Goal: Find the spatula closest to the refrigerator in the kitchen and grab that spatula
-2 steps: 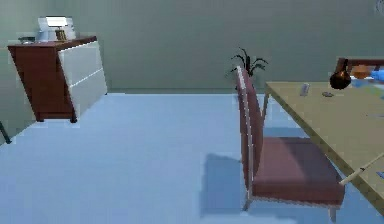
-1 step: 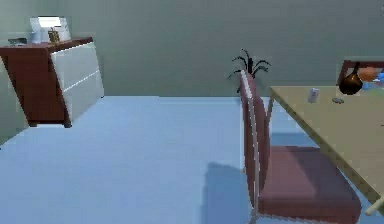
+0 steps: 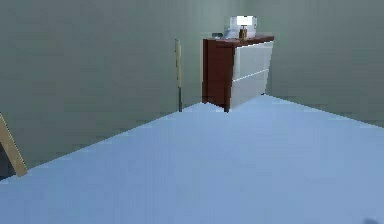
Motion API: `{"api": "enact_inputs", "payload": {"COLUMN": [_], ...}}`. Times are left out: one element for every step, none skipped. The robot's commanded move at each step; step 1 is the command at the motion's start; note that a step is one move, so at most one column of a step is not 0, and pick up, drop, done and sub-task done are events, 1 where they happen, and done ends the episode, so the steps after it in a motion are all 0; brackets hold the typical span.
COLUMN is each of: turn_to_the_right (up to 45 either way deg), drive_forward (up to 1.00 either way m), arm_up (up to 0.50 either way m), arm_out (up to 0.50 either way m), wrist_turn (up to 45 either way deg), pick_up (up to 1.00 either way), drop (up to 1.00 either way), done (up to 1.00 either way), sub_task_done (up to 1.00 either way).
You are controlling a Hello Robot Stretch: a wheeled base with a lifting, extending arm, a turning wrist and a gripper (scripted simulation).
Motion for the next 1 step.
{"api": "enact_inputs", "payload": {"turn_to_the_right": [-6.0], "drive_forward": [0.00], "arm_up": [0.00], "arm_out": [0.00], "wrist_turn": [0.0], "pick_up": [0.00], "drop": [0.00], "done": [0.00], "sub_task_done": [0.00]}}
